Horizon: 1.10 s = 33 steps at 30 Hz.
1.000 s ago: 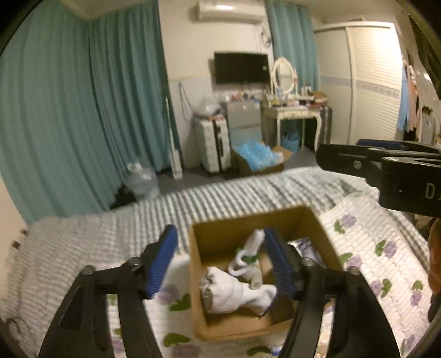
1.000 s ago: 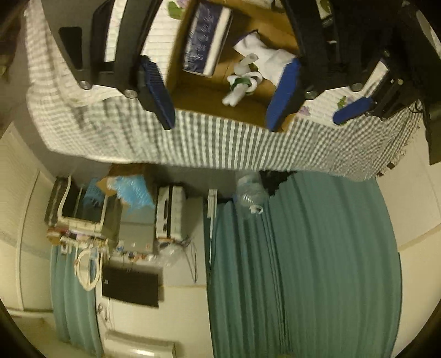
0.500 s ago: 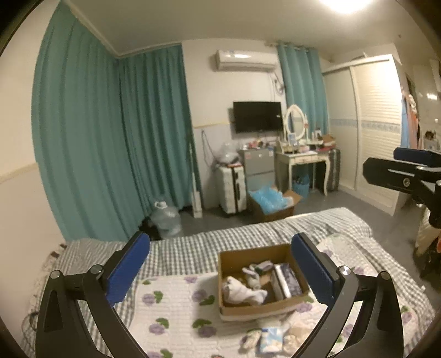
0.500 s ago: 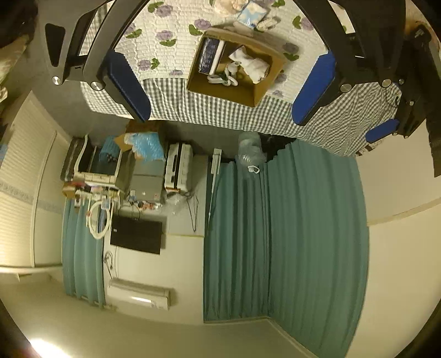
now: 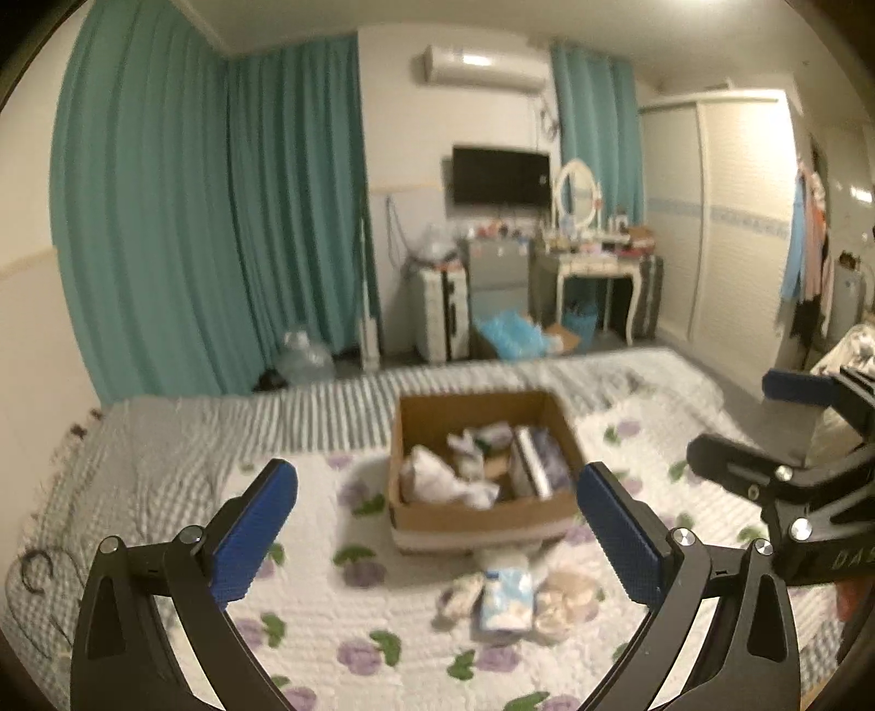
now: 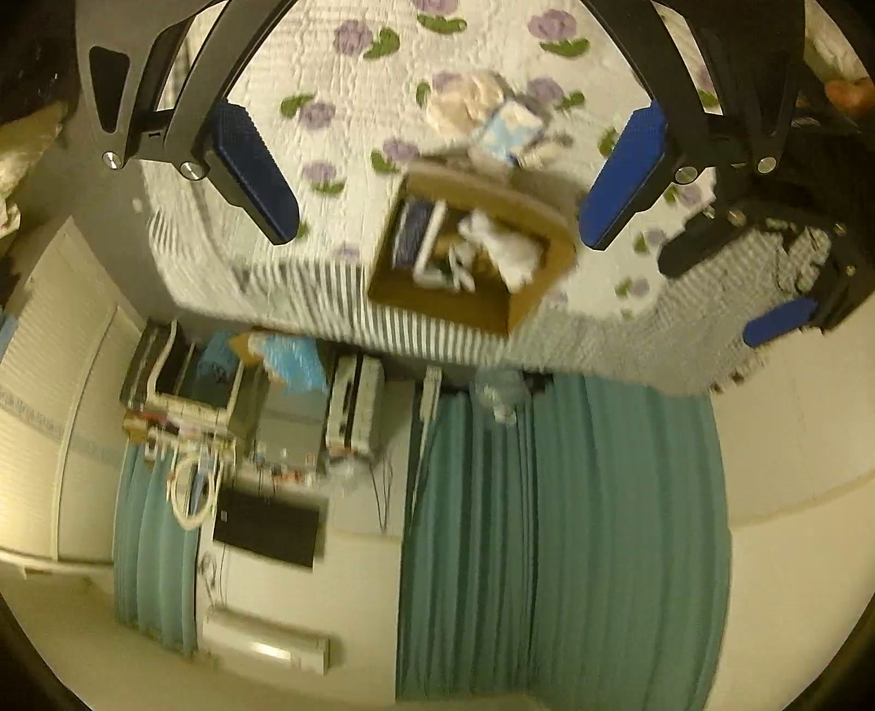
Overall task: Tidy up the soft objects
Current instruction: 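Move both grippers back toward the blue tissue pack and lace cloth, then grasp the blue tissue pack with the left gripper while the right grasps the cream lace cloth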
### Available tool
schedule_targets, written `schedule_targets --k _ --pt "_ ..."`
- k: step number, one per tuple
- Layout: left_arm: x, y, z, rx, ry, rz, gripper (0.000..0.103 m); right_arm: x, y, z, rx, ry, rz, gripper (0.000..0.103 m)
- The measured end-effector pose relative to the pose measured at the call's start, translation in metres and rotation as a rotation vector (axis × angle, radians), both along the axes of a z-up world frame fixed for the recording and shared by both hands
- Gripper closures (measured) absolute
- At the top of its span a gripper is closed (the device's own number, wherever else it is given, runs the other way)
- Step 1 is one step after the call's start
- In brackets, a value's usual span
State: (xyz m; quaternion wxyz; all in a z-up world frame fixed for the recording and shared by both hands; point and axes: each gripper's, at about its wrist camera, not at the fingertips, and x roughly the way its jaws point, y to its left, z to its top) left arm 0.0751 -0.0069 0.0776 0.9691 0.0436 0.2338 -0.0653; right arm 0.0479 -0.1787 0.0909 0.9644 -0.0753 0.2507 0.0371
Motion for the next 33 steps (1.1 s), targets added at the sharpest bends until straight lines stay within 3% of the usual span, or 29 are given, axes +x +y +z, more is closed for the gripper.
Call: schedule_targets --k 9,11,14,17,18,22,29,33 --pt "0.043 -0.002 -0.094 0.008 0.183 0.055 0.000 0.062 -0.023 -0.105 -0.008 0.161 0.042 0.000" --pt "0.048 -0.003 -0.107 0.009 0.206 0.061 0.000 0.075 -0.024 -0.128 -0.010 0.219 0.074 0.000" --pt "0.056 -0.004 -0.126 0.013 0.247 0.071 0.000 0.090 -0.013 -0.170 -0.104 0.311 0.121 0.000" --pt "0.060 -0.006 -0.139 0.021 0.273 0.077 0.000 0.099 -0.003 -0.209 -0.180 0.399 0.183 0.009" --pt "0.061 -0.007 -0.143 0.028 0.283 0.083 0.000 0.102 -0.003 -0.219 -0.175 0.428 0.193 0.014" --pt "0.063 -0.009 -0.159 0.042 0.326 0.098 0.000 0.111 -0.011 -0.248 -0.104 0.505 0.198 0.016" --pt "0.063 -0.022 -0.173 0.043 0.371 0.084 0.000 0.116 -0.020 -0.258 -0.049 0.540 0.218 0.065" --pt "0.062 -0.033 -0.174 0.043 0.381 0.056 0.000 0.115 -0.031 -0.237 -0.061 0.501 0.209 0.077"
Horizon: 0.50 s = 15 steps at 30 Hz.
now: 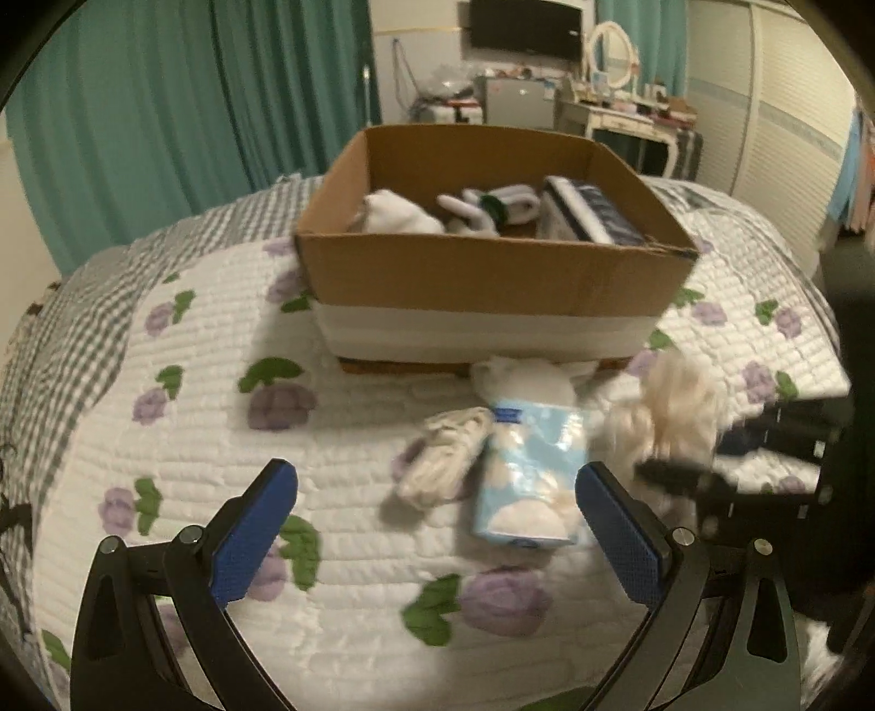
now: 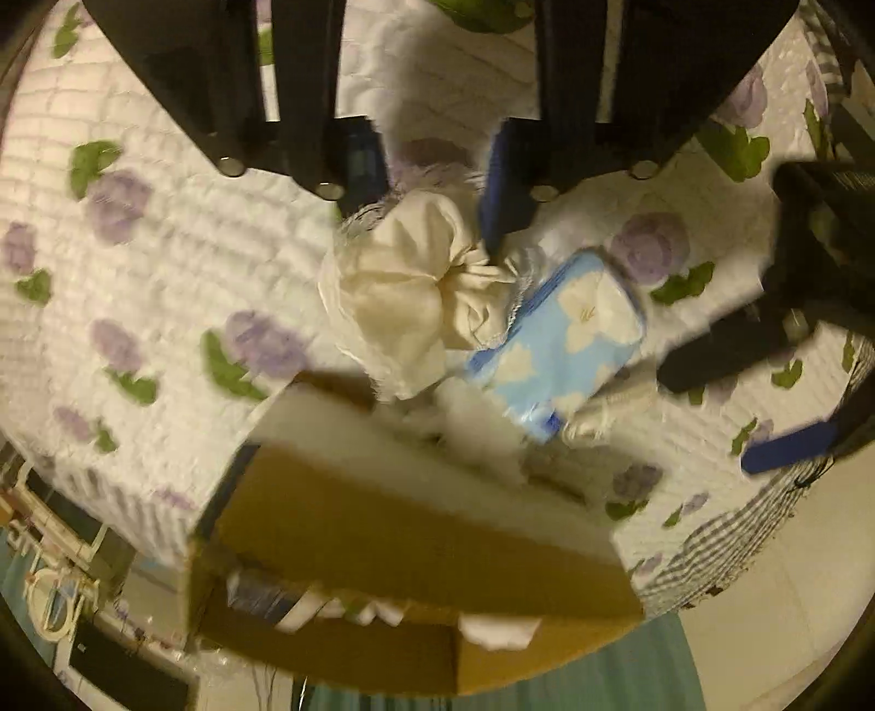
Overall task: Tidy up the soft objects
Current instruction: 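Grasp the blue tissue pack with the left gripper while the right grasps the cream lace cloth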
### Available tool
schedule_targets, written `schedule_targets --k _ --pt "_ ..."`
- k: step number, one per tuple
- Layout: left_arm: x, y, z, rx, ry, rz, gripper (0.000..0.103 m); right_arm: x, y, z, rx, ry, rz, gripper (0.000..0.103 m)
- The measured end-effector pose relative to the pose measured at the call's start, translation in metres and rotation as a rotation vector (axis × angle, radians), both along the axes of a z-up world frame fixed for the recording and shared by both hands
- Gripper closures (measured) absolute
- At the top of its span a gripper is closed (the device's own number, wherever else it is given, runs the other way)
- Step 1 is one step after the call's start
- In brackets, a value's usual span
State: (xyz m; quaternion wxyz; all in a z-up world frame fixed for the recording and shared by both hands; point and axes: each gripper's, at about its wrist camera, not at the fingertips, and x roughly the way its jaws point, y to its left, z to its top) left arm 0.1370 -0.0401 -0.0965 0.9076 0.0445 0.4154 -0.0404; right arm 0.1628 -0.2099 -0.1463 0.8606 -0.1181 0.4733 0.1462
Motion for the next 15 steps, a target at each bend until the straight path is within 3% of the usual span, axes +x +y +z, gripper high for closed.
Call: schedule_targets --k 6,9,15 --pt "-0.002 -0.018 -0.017 0.001 0.061 -0.034 0.001 0.002 -0.023 0.026 0.004 -0.063 -0.054 0.077" --pt "0.000 -0.024 -0.029 -0.015 0.112 -0.056 0.013 0.004 -0.032 0.028 0.019 -0.067 -0.074 0.077" --pt "0.016 -0.031 -0.040 -0.027 0.149 -0.071 0.013 0.010 -0.035 0.024 0.038 -0.055 -0.083 0.077"
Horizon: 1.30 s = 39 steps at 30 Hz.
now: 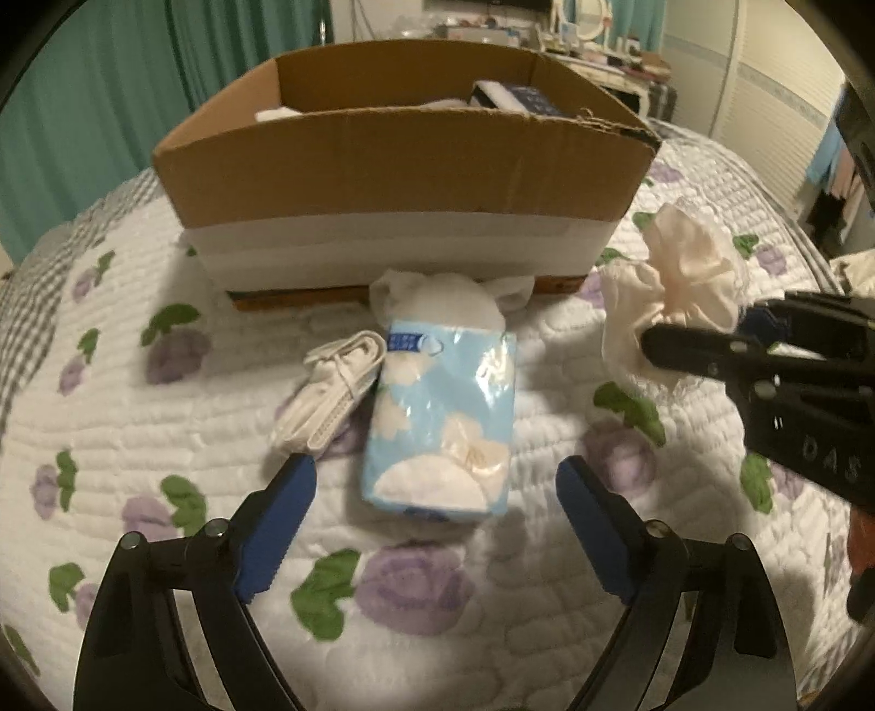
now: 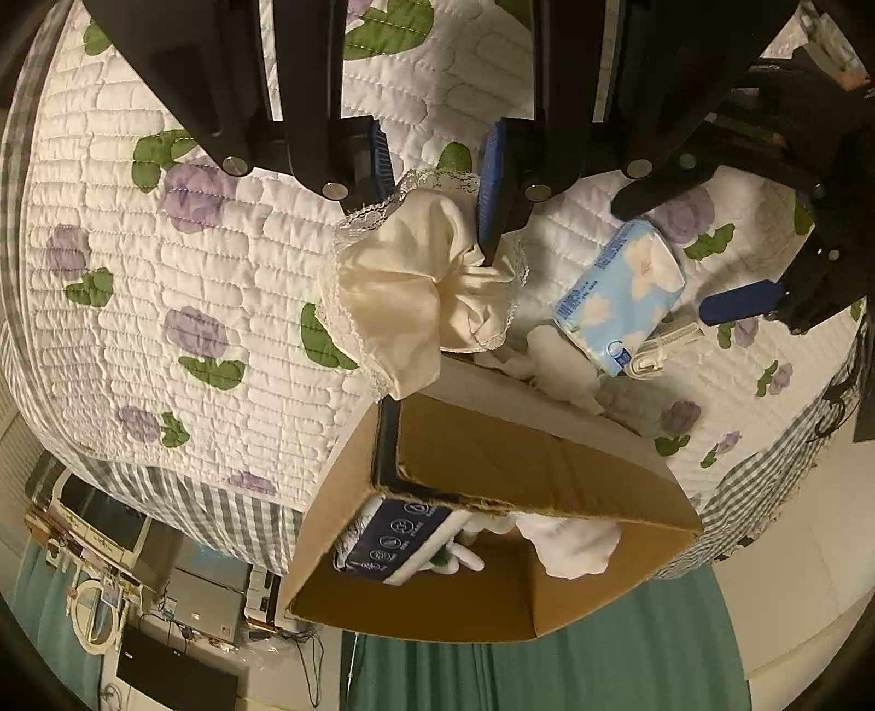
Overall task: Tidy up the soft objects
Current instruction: 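Grasp the blue tissue pack with the left gripper while the right grasps the cream lace cloth, then carry tissue pack and lace cloth over the box and release both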
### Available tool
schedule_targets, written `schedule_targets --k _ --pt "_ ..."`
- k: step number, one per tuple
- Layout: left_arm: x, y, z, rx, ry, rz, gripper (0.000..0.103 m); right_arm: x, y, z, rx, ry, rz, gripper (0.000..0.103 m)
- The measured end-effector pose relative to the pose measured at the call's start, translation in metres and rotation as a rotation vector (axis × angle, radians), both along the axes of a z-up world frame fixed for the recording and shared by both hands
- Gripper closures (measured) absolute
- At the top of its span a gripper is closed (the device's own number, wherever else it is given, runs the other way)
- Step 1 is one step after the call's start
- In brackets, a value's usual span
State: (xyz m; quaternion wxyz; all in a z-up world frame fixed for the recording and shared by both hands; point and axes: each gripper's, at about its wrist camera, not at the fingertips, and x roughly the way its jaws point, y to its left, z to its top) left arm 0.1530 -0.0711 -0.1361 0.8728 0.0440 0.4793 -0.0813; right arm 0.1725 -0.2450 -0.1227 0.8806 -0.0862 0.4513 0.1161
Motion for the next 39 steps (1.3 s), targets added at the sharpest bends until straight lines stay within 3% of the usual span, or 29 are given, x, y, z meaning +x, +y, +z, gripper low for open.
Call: schedule_targets --k 3,4,5,6,9,17,25,39 --pt "0.009 -0.005 -0.004 -0.004 0.010 -0.005 0.015 0.002 0.000 -0.001 0.010 0.002 -0.002 0.077" --pt "0.012 -0.006 -0.006 -0.002 0.012 -0.007 0.020 0.002 0.000 -0.001 0.011 0.001 -0.004 0.077" --pt "0.014 -0.008 -0.008 -0.005 0.020 -0.012 0.034 0.002 -0.001 -0.002 0.013 0.001 -0.005 0.077" --pt "0.016 -0.009 -0.010 -0.006 0.033 -0.015 0.041 0.002 -0.002 -0.001 0.014 0.000 -0.005 0.077" --pt "0.018 -0.009 -0.011 -0.022 0.045 -0.027 0.051 0.002 -0.004 0.000 0.025 0.000 -0.009 0.077" --pt "-0.002 0.002 0.011 -0.068 0.039 -0.053 0.053 -0.005 -0.001 0.016 0.045 -0.014 -0.029 0.077" --pt "-0.028 0.025 0.072 -0.082 -0.081 -0.049 0.053 -0.038 0.010 0.052 0.016 -0.078 -0.062 0.077" --pt "-0.058 0.046 0.195 -0.069 -0.362 -0.082 0.053 -0.095 0.047 0.177 -0.043 -0.304 -0.049 0.078"
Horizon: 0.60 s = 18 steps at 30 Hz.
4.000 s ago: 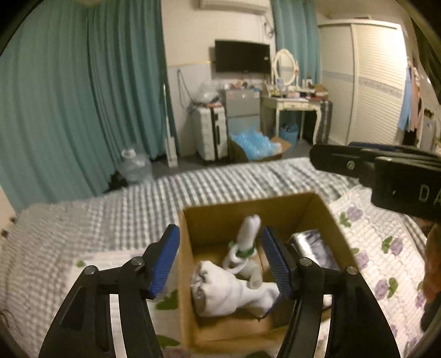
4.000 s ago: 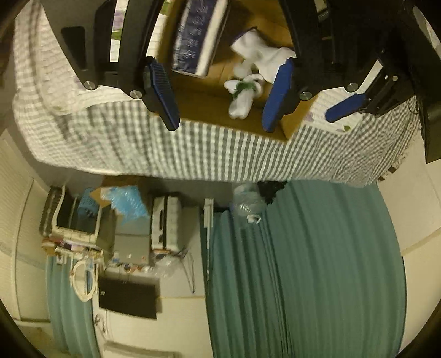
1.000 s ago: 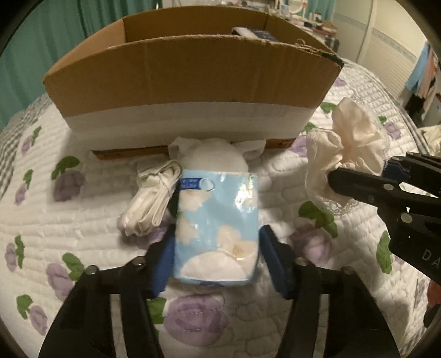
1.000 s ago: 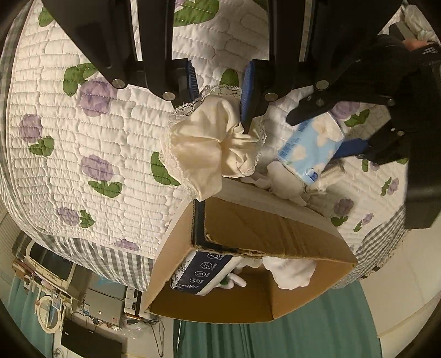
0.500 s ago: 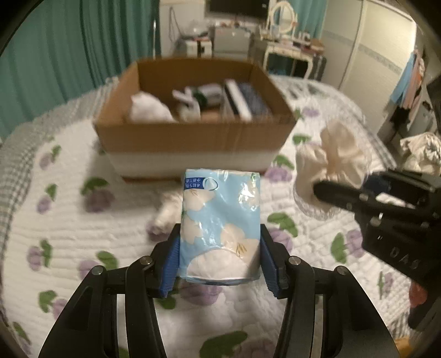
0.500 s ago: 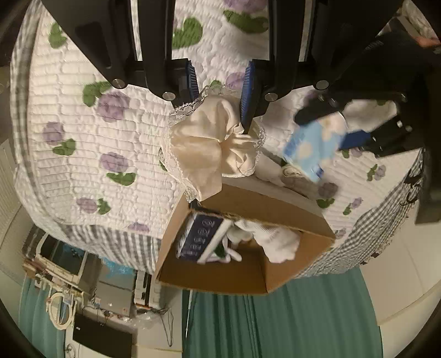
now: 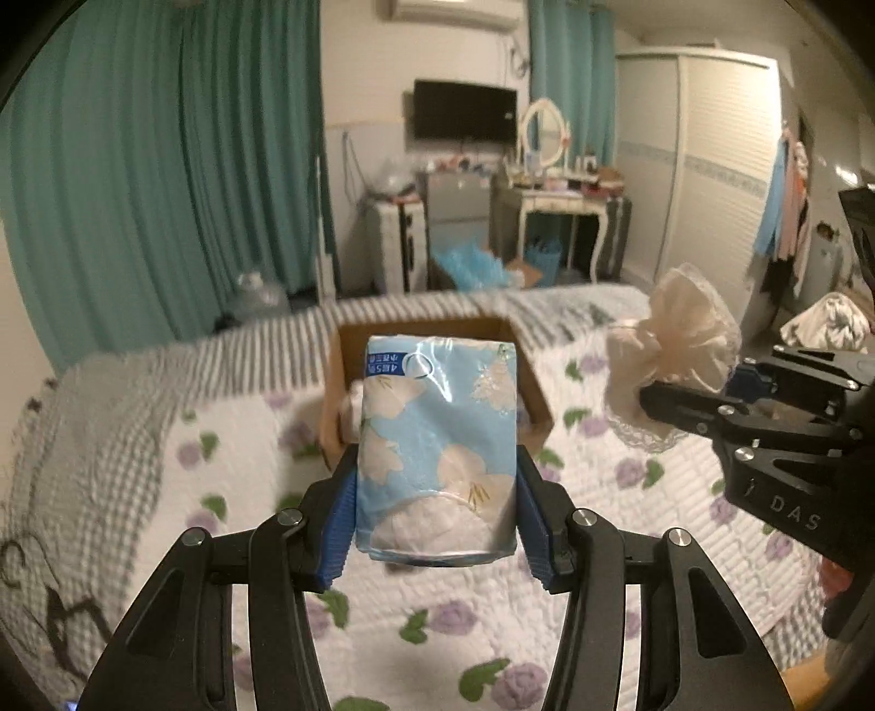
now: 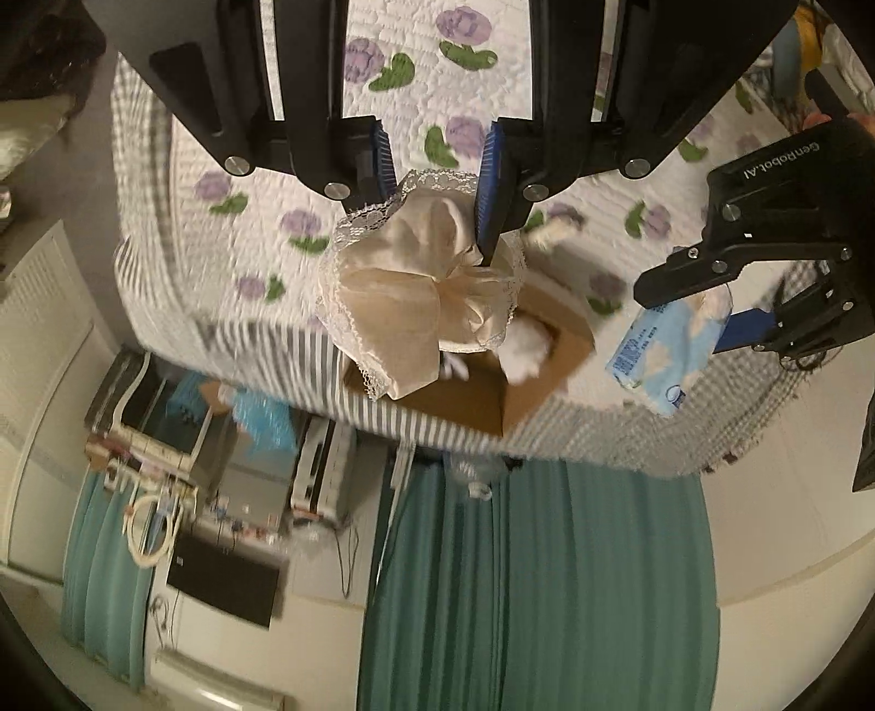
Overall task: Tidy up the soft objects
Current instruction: 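Carry tissue pack and lace cloth over the box and release both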
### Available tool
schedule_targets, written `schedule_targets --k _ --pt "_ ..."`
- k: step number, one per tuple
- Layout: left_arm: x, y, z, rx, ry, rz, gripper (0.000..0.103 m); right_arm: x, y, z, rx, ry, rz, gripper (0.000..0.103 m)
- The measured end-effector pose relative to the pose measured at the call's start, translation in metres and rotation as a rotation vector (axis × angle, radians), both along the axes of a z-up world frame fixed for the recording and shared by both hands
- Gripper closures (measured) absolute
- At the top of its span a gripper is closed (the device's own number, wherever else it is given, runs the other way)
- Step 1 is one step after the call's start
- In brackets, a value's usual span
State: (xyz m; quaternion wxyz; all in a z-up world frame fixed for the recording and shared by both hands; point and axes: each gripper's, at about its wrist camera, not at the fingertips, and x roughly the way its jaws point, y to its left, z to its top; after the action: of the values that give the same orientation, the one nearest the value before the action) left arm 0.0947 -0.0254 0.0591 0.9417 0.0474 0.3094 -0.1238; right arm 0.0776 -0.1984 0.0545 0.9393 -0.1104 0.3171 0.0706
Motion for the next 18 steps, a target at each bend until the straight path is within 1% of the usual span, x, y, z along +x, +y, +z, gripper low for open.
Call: schedule_targets --k 4,6,10,14,18 --pt "0.004 0.005 0.032 0.004 -0.062 -0.011 0.053 0.000 0.014 0.033 -0.008 -0.046 0.009 0.078" --pt "0.009 0.008 0.044 0.001 -0.079 -0.014 0.053 0.002 0.022 0.053 -0.011 -0.077 0.011 0.078" --pt "0.026 0.018 0.061 0.001 -0.116 -0.011 0.053 0.006 0.039 0.082 -0.030 -0.140 0.030 0.078" --pt "0.052 0.030 0.061 0.008 -0.118 0.020 0.053 0.021 0.050 0.095 -0.020 -0.167 0.048 0.078" --pt "0.078 0.036 0.050 0.006 -0.102 0.046 0.053 0.050 0.054 0.092 -0.008 -0.159 0.055 0.078"
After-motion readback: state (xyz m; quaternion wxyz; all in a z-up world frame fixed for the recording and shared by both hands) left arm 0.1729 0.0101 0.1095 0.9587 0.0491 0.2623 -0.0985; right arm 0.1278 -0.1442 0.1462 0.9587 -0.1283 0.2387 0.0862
